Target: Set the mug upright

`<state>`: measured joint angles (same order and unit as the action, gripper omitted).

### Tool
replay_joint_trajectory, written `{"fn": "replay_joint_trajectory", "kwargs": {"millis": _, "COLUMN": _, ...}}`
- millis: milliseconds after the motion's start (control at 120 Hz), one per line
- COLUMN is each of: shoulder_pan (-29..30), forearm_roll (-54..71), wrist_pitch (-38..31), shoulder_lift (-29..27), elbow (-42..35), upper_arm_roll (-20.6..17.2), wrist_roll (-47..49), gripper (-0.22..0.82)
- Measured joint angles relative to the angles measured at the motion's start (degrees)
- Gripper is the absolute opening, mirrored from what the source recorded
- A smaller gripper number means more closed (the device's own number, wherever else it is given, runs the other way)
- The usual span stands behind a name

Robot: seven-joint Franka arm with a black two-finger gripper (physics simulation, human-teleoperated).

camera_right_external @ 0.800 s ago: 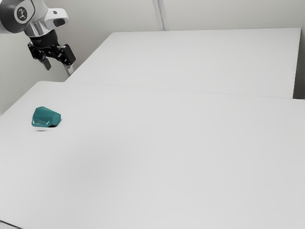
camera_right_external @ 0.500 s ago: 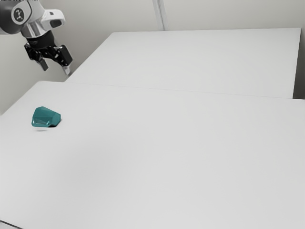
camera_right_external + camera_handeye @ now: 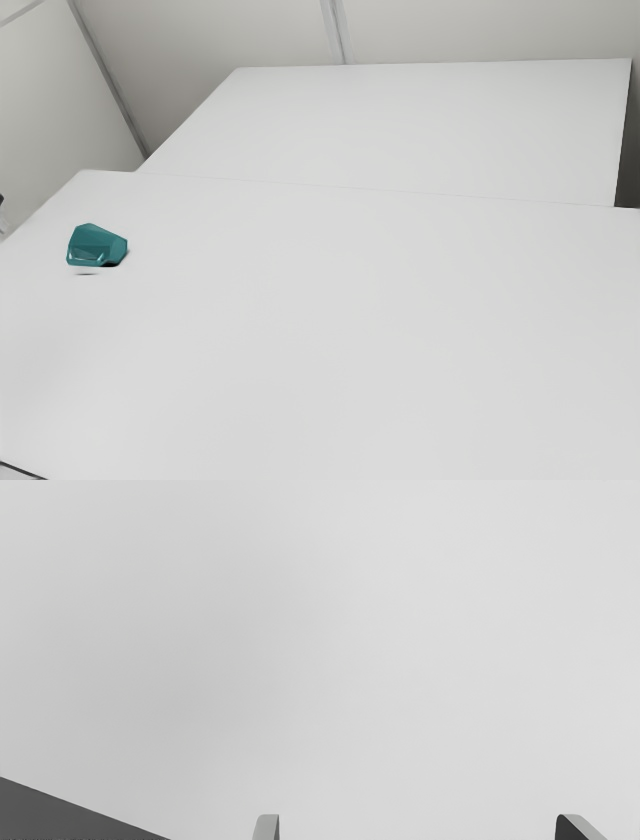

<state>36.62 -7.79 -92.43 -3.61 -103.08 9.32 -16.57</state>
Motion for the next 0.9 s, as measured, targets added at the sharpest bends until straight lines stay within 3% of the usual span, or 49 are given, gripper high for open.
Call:
{"fn": "replay_joint_trajectory", "kwargs": {"millis": 200, "shoulder_pan": 12.7, "forearm_roll": -10.1, "wrist_pitch": -1.7, "shoulder_lift": 10.2, "elbow": 3.0, "upper_arm_roll": 0.0, "wrist_roll": -12.2, "gripper": 0.61}}
{"fn": "replay_joint_trajectory", "kwargs": {"millis": 642, "shoulder_pan": 13.0, "forearm_roll": -27.3, "wrist_pitch": -5.1, "shoulder_lift": 39.1, "elbow": 29.4, "upper_arm_roll": 0.0, "wrist_roll": -35.2, "gripper": 0.60}}
{"fn": "replay_joint_trajectory", "kwargs": {"millis": 900, "shoulder_pan": 12.8, "forearm_roll": -37.2, "wrist_pitch": -5.7, "shoulder_lift": 49.9, "elbow": 41.2, "upper_arm_roll": -1.6, "wrist_roll": -43.8, "gripper": 0.60}}
